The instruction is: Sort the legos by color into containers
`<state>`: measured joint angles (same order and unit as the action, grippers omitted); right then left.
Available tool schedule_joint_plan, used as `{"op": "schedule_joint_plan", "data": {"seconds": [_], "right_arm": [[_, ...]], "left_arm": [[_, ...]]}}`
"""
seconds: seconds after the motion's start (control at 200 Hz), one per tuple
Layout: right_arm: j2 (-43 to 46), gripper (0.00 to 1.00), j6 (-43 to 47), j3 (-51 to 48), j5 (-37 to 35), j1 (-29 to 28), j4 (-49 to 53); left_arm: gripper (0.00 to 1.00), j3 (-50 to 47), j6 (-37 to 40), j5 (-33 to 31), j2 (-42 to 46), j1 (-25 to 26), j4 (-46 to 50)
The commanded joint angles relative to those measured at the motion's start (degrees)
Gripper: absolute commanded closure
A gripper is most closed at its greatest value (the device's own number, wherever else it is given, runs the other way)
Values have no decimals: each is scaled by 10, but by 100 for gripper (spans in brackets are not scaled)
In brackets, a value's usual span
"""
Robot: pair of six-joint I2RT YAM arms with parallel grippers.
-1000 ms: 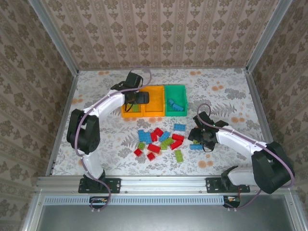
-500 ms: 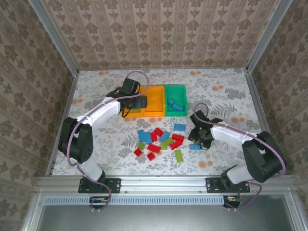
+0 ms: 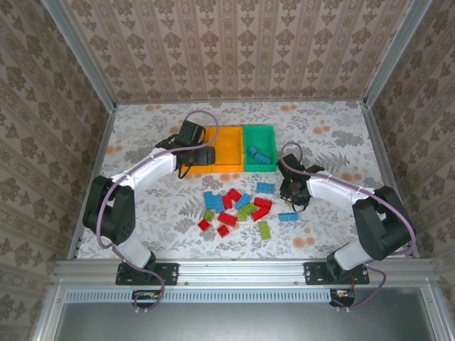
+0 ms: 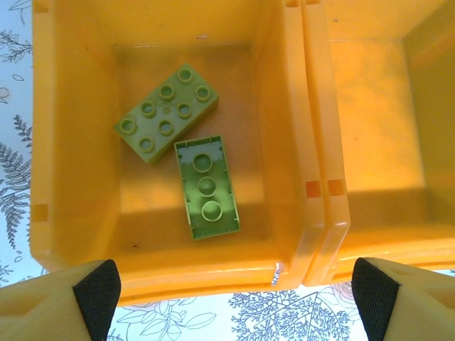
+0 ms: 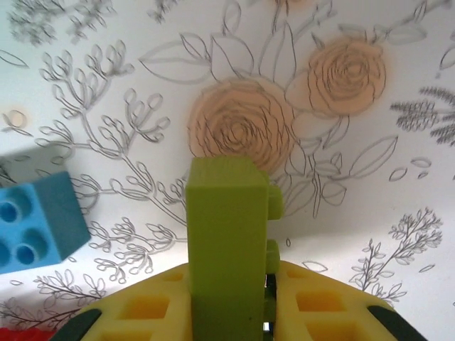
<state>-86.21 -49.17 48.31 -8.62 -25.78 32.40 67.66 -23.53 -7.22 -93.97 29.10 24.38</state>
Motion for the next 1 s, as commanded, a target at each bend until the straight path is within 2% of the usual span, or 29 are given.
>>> {"op": "schedule_joint_plan", "data": {"seconds": [0.0,0.11,0.205,0.34,0.51,0.77,0.995], "right_arm": [[19,76,29,40,-36,-14,22],[31,77,61,74,-36,-47,-3],[28,77,84,110,1,-65,-53],[-19,77,96,160,137,-68,-171],[-138,76,98,275,266,-83,-237],[-290,76,49,416,358,-88,-305],[-381,72,29,519,379,-91,-287]], "left_arm": [[12,-18,-16,-28,30,-7,9],[12,-49,-48,-50,57,-17,13],[11,-88,-78,-55,92,-26,-3],[8,-140,-112,-70,140,-60,-16],[4,-185,-129,-52,170,-91,-20],[4,-229,-138,-22,188,-109,-18],[3,-251,-128,2,215,-101,-32]]}}
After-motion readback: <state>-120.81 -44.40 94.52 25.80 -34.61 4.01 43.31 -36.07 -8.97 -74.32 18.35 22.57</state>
